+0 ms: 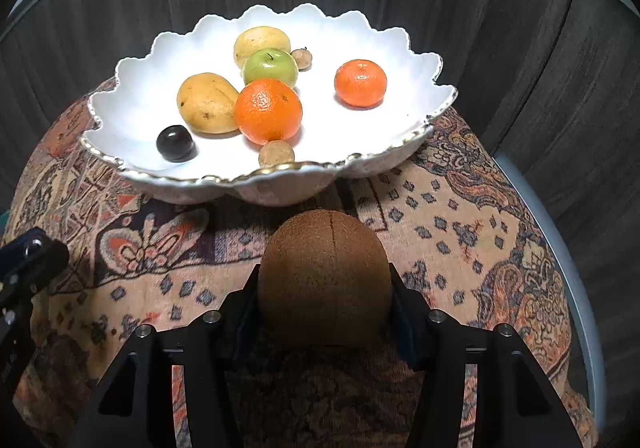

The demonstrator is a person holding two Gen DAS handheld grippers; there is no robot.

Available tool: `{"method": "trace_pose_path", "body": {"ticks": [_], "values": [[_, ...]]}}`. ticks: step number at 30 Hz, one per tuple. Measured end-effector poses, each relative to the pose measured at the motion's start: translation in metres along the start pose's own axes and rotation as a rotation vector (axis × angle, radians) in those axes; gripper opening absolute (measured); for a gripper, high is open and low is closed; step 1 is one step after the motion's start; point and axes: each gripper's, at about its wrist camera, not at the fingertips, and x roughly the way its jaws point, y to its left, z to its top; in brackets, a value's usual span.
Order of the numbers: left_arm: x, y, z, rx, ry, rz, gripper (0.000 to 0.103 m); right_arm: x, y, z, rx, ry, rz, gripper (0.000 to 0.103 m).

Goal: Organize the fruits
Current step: 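Grasp the kiwi with the right tool while the left tool holds the plum, then carry the dark plum and kiwi over the white bowl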

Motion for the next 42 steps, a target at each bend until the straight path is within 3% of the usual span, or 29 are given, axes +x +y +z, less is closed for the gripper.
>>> {"method": "trace_pose_path", "body": {"ticks": [12, 24, 35, 42], "values": [[-0.037, -0.007, 0.015, -0.001, -0.048, -0.026, 0.027, -0.060, -0.008, 0.005, 0.015, -0.089, 0.032, 0.056], [-0.065, -0.009, 0.058, 0.028, -0.137, -0.050, 0.028, -0.104, -0.014, 0.052, 0.011, -0.201, 0.043, 0.056], [-0.040, -0.009, 0.103, 0.043, -0.168, -0.061, 0.028, -0.084, -0.018, 0.093, -0.002, -0.210, 0.042, 0.056], [-0.004, -0.016, 0.125, 0.066, -0.143, -0.060, 0.028, -0.051, -0.026, 0.111, 0.002, -0.175, 0.045, 0.056]]}}
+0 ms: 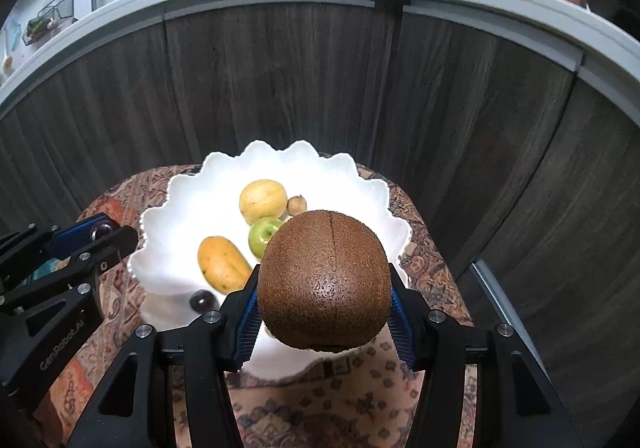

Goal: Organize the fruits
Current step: 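Carry the dark plum and kiwi over the white bowl, then open both tools to release the plum and kiwi into the bowl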

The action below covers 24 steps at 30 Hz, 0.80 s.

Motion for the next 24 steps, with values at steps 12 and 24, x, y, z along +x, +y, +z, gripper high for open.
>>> {"method": "trace_pose_path", "body": {"ticks": [12, 24], "values": [[0.052, -0.015, -0.010, 0.003, 0.087, -0.043, 0.028, 0.045, -0.010, -0.010, 0.002, 0.089, 0.013, 0.056], [0.041, -0.012, -0.017, 0.015, 0.080, 0.014, 0.072, 0.047, -0.012, -0.018, -0.012, 0.096, -0.010, 0.067]]}}
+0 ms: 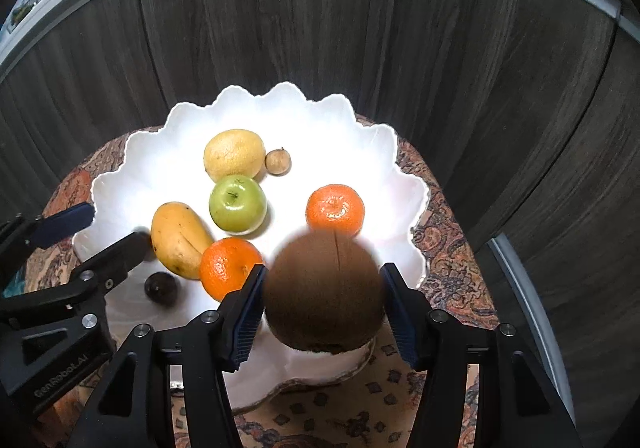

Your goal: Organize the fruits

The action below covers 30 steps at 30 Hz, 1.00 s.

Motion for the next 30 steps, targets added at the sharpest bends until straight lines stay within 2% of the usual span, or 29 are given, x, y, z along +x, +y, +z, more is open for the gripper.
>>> {"method": "trace_pose_path", "body": {"ticks": [1, 3, 7, 12, 24, 30], "values": [[-0.003, 0.001, -0.001, -0.003, -0.003, 0.013, 0.076, -0.005, 0.001, 0.000, -0.006, -0.015, -0.017, 0.077], [-0.010, 0.003, -0.003, -0.005, -0.013, 0.037, 0.082, -0.013, 0.003, 0.001, -0.014, -0.041, -0.040, 0.080], [-0.027, 0.008, -0.006, -0.023, -0.030, 0.064, 0.087, -0.030, 0.005, 0.000, -0.005, -0.067, -0.065, 0.085], [-0.057, 0.015, -0.012, -0.069, -0.063, 0.095, 0.092, -0.052, 0.007, -0.004, 0.028, -0.084, -0.064, 0.087], [-0.137, 0.018, -0.030, -0.106, -0.141, 0.117, 0.094, -0.130, 0.013, -0.021, 0.057, -0.172, -0.070, 0.088], [-0.173, 0.016, -0.042, -0.114, -0.175, 0.129, 0.098, -0.167, 0.015, -0.031, 0.064, -0.218, -0.066, 0.088]]}}
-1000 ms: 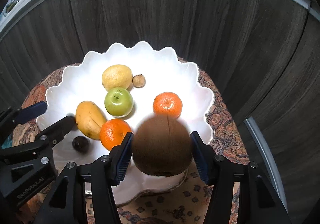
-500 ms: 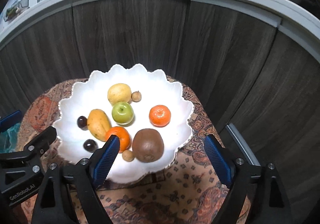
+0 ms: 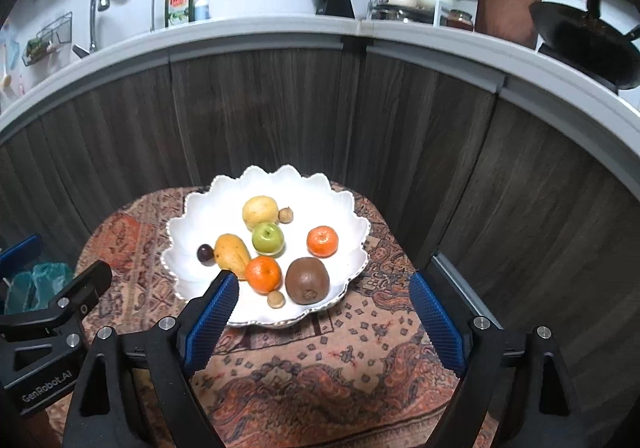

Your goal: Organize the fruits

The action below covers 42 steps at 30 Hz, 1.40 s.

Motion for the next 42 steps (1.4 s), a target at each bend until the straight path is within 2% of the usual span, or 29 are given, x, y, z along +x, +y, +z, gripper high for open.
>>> {"method": "trace_pose_path", "body": {"ticks": [10, 18, 28, 42], "values": [[-0.045, 0.004, -0.019, -0.019, -0.015, -0.005, 0.098, -0.051, 0.000, -0.017, 0.013, -0.040, 0.010, 0.088], [-0.075, 0.014, -0.043, -0.031, -0.018, 0.021, 0.098, -0.084, 0.002, -0.038, 0.019, -0.061, 0.006, 0.088], [-0.106, 0.020, -0.063, -0.035, -0.043, 0.038, 0.099, -0.106, 0.005, -0.061, 0.027, -0.061, 0.041, 0.088], [-0.123, 0.014, -0.076, -0.010, -0.049, 0.026, 0.100, -0.121, -0.002, -0.076, 0.031, -0.056, 0.037, 0.088]]}}
